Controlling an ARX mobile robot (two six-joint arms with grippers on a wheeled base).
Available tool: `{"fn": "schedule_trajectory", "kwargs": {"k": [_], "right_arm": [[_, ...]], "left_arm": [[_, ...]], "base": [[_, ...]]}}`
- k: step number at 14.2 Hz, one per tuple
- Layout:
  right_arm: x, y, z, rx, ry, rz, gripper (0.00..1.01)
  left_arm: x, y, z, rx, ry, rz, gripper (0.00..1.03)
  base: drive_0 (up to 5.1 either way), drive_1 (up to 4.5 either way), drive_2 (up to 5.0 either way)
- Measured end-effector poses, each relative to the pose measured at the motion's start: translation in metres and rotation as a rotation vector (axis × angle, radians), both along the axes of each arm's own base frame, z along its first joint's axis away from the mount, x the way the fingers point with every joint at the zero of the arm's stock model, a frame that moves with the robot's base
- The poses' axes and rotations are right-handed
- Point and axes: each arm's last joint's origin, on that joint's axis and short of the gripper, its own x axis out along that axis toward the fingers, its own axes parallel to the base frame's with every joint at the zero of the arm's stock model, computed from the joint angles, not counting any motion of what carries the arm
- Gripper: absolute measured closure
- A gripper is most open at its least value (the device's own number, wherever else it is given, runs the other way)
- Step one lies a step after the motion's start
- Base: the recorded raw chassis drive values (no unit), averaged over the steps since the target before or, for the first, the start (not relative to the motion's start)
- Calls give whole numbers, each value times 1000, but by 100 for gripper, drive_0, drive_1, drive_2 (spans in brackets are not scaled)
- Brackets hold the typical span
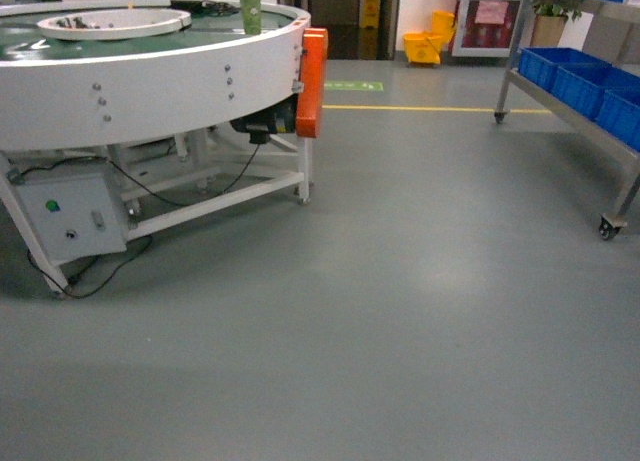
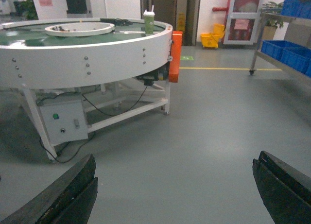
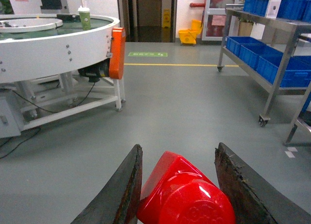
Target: Pick red block from blue box to shelf
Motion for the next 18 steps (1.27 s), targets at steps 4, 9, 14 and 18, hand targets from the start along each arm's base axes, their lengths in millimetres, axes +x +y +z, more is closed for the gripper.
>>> {"fn": "schedule_trajectory", "kwargs": {"k": [4,9,14,18], "right_arm": [[0,0,0,0,4,0,62],[0,0,0,0,4,0,62],[0,0,0,0,2,0,62],[0,0,0,0,5,0,62]], "left_arm": [[0,0,0,0,-1,-2,5],[0,0,0,0,0,-1,5],[0,0,0,0,-3,-2,5],[0,0,0,0,-4,-2,5]], "base": [[-1,423,-425],[-5,419,-429],[2,426,-423],[12,436,-413]]}}
